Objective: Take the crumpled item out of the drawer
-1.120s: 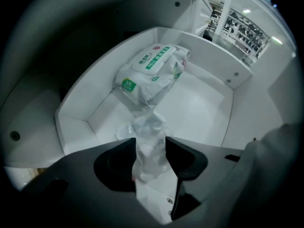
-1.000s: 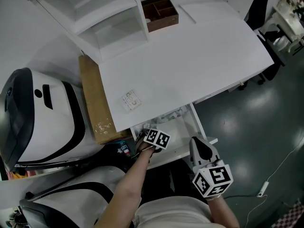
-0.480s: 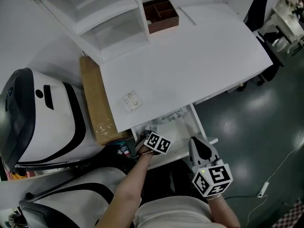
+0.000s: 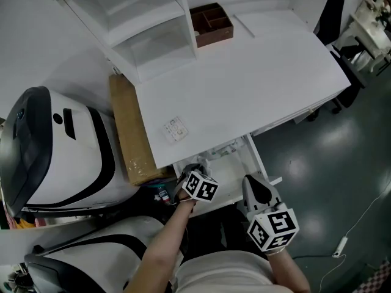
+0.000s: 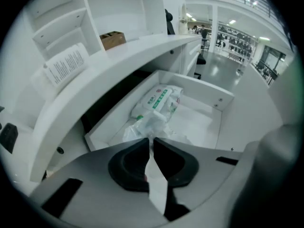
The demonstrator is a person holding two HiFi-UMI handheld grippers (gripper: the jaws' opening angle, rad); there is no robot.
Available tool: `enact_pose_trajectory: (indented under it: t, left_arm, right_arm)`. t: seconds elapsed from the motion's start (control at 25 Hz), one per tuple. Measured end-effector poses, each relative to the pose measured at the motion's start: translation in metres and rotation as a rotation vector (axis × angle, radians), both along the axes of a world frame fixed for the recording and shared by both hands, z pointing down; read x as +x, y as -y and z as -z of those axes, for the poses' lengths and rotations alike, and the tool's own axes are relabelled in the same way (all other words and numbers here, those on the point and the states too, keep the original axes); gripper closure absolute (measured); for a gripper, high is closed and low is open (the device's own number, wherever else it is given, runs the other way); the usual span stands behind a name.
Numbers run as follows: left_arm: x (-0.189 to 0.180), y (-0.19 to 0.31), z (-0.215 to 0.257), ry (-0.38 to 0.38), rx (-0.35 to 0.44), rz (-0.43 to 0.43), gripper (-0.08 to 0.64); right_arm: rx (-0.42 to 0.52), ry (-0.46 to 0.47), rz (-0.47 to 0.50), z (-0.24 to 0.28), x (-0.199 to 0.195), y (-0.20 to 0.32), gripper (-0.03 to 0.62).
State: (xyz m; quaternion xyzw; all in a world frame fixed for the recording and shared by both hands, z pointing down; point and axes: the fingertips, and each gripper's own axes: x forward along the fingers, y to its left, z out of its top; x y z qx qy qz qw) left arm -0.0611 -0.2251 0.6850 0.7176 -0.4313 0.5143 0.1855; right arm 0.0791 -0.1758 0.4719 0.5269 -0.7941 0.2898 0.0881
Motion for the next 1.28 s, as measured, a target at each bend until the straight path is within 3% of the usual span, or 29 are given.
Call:
enact_pose_trajectory:
  t: [0.4, 0.8, 1.28]
  left_arm:
    - [0.015, -0.007, 0.070, -0.113, 0.124, -0.045, 0.538]
    - [0.007, -0.015, 0.145, -0.269, 0.271, 0.037, 0.540]
    - [-0.002, -0.029, 0.217, -0.381, 0.426, 0.092, 0.540]
  right_arm:
    - [0.039, 0.008, -0.003, 0.014, -0.006, -0.007, 0.591]
    - [0.082, 0.005, -0.008, 0.029, -0.011, -0.019, 0.591]
    - [0.130, 0.003, -0.021, 0.045, -0.007, -0.030, 0.591]
